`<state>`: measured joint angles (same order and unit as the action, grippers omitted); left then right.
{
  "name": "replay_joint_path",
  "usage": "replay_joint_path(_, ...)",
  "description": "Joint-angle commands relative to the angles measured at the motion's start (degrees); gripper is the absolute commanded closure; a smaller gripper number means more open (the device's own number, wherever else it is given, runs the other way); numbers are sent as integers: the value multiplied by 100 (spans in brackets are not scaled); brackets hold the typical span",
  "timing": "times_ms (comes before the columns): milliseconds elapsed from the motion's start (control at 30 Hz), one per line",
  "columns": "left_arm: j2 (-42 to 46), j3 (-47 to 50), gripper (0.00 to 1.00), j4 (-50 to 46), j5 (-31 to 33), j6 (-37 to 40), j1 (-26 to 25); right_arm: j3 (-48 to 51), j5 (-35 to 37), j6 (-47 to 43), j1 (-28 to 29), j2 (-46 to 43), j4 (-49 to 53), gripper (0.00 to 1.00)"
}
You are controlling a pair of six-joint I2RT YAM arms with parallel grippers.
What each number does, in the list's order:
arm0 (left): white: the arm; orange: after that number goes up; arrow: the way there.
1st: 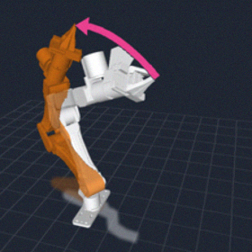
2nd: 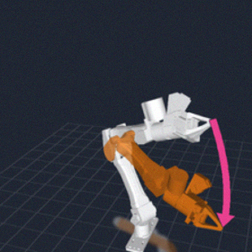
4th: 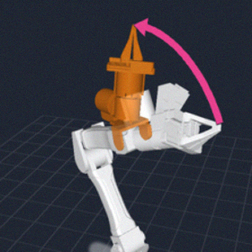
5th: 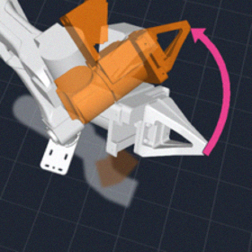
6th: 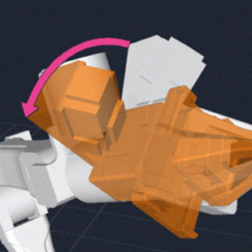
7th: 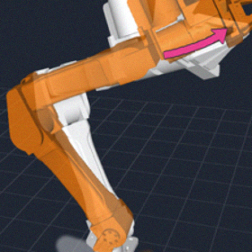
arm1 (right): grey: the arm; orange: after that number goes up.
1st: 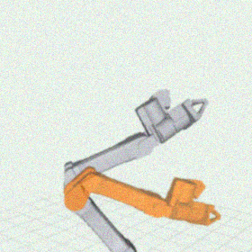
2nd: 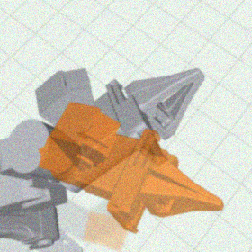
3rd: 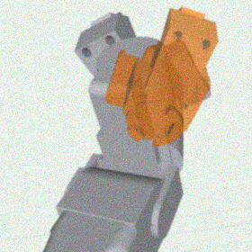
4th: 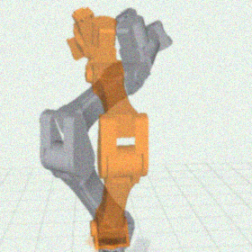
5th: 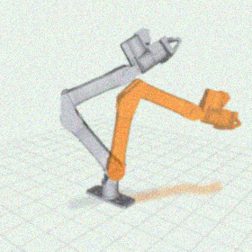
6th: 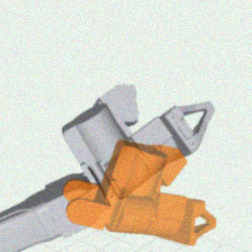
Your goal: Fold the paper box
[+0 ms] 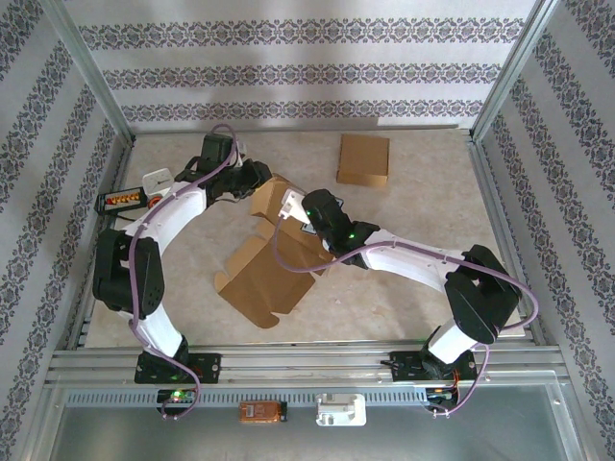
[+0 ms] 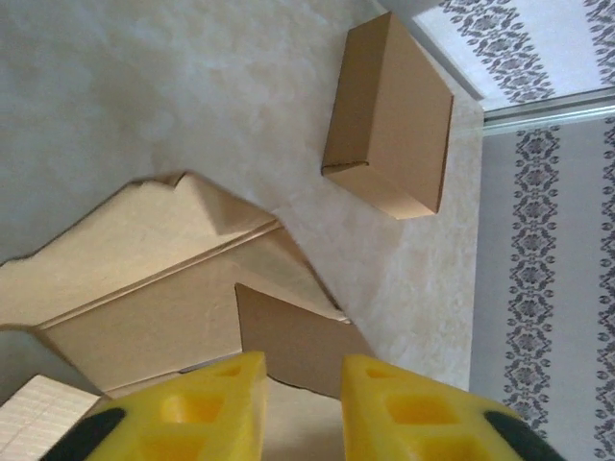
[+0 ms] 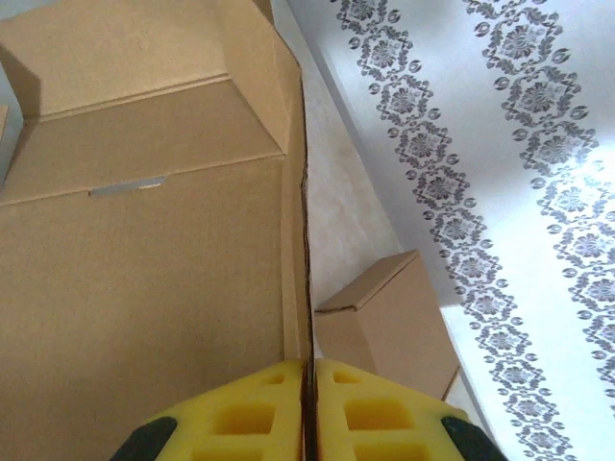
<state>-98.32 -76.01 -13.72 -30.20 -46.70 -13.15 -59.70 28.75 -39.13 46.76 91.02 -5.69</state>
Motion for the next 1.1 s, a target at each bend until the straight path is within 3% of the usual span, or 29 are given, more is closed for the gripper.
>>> replay_joint_path(0,-146,-20,78,143,-117,145,-107,-6,242,-212,61,-5,-305,88)
replay_joint_path(167,-181,110,84,283,-427,131,-236,-100,291,-217,67,-7,-310,87)
replay_joint_path(500,-125,648,84,1738,-1169,-743,-433,-156,210,-65,109,47,-320,87)
replay_joint_path(633,-117,668,84,1840,-1144,-799,-479,-132,210,-41,105,80,-336,87)
replay_joint_path(733,4,556,83,1189,-692,-243,-472,-69,234,10,28,89,-321,86)
replay_joint_path(767,73,503,82,834,-422,43,-472,-55,168,127,-46,67,-258,83)
replay_joint_path(800,126,467,82,567,-211,292,-470,-71,-39,341,-157,25,-83,71)
replay_joint_path(867,294,454,81,130,175,722,-474,-497,-1240,1223,-622,108,1223,45)
replay_joint_path(967,577,525,78,-151,345,1074,-478,-1667,-2631,2507,-1389,740,3191,33)
replay_joint_path(1067,1002,735,74,-109,298,1276,-538,-2573,-3492,3122,-1977,1401,4204,23)
